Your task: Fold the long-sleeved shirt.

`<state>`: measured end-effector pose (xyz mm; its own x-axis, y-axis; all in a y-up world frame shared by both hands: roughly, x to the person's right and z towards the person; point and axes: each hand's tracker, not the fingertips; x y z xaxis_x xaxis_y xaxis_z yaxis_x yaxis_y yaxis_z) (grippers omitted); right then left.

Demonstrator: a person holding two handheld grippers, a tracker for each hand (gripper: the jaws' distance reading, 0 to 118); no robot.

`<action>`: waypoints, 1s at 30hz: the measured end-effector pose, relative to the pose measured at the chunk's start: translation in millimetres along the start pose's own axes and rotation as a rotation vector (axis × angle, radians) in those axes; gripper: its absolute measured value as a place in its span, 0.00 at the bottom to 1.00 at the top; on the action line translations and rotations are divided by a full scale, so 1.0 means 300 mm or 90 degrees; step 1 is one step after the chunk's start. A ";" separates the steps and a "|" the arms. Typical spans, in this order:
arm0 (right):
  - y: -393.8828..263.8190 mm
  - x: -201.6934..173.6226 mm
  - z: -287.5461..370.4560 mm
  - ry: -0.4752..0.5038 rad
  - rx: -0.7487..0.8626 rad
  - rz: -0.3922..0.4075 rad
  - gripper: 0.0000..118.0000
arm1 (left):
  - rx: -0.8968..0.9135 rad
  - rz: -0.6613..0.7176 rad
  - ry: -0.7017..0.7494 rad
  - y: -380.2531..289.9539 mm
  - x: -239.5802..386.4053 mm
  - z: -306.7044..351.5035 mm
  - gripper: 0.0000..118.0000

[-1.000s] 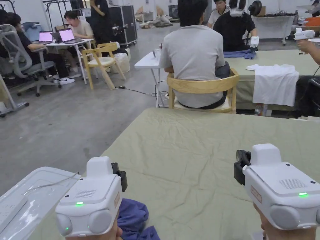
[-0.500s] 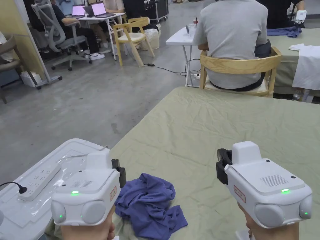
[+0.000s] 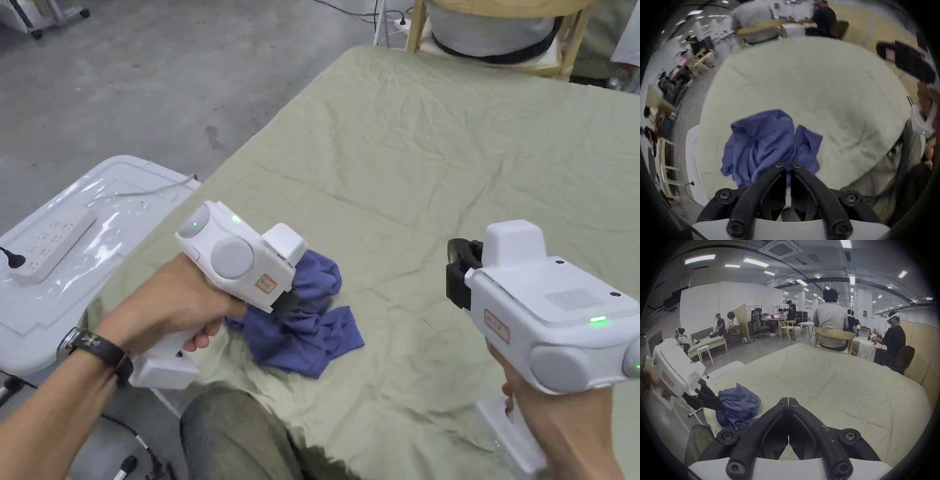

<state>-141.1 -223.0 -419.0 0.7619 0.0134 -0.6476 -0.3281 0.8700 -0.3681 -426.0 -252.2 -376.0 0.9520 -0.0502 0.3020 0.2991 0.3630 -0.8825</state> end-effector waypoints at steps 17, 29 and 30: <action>-0.065 0.006 -0.060 0.002 -0.050 -0.008 0.01 | -0.099 0.034 -0.020 0.037 -0.126 -0.315 0.71; -0.075 0.053 -0.008 -0.013 -0.040 -0.035 0.01 | 0.020 0.054 0.049 -0.039 -0.110 -0.243 0.15; -0.074 0.058 0.005 -0.015 -0.034 -0.034 0.01 | 0.039 0.060 0.046 -0.044 -0.102 -0.214 0.15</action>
<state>-119.7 -241.5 -420.9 0.7923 -0.0204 -0.6098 -0.3150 0.8423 -0.4375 -455.0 -315.2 -396.8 0.9787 -0.0798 0.1894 0.2053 0.4260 -0.8811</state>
